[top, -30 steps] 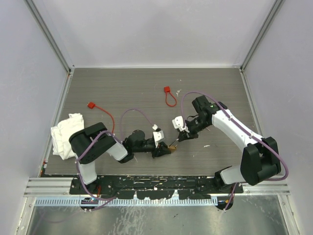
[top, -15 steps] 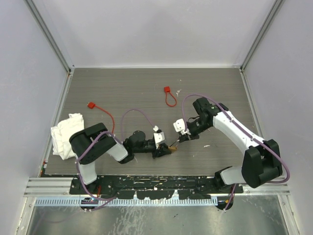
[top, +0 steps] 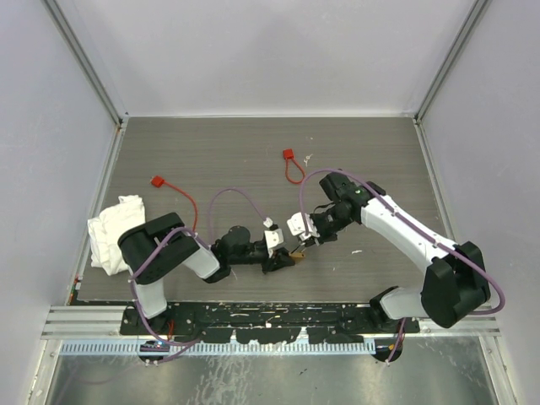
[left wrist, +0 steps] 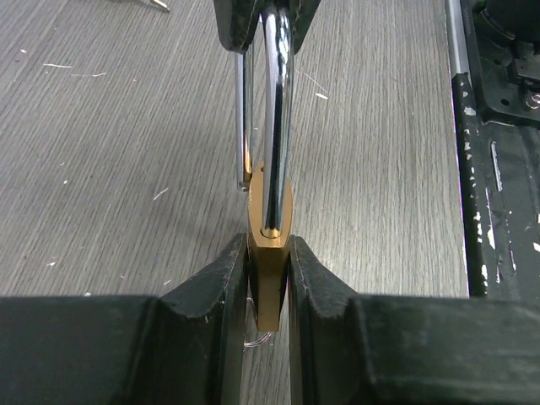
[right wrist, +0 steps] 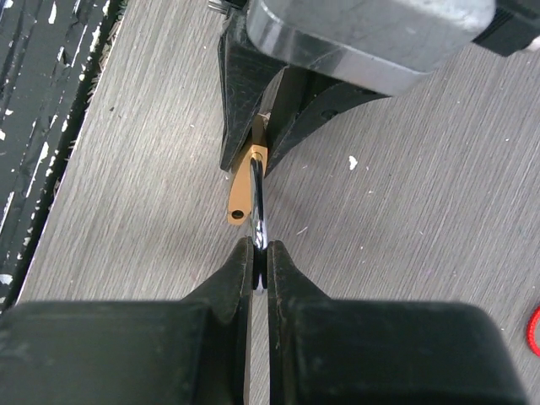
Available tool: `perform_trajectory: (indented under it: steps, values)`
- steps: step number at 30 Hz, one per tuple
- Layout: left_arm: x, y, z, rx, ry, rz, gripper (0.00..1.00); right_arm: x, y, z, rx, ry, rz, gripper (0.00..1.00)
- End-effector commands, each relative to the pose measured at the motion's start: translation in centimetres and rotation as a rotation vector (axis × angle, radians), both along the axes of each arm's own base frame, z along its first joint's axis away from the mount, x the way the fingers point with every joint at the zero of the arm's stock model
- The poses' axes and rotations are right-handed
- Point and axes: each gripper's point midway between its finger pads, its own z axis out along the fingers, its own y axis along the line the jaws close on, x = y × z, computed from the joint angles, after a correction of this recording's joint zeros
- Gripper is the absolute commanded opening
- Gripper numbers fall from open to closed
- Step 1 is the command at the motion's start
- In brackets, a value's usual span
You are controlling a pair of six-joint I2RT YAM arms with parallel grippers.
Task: Lock with the key
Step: Lock the lock.
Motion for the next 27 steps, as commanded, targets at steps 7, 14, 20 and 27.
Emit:
perform_trajectory:
  steps: [7,14,20,27]
  values:
    - [3.0,0.1,1.2,-0.006,-0.113,0.13,0.0,-2.0,0.4,-0.1,-0.085,0.099,-0.154,0.01]
    - [3.0,0.0,1.0,0.009,-0.106,0.124,0.0,-2.0,1.7,2.6,-0.043,0.089,-0.147,0.01]
    - [3.0,0.0,1.0,0.008,-0.107,0.125,0.0,-2.0,1.1,2.0,-0.118,0.129,-0.188,0.01]
    - [2.9,0.0,1.0,0.009,-0.106,0.117,0.0,-0.5,1.2,4.9,-0.084,0.041,-0.239,0.01]
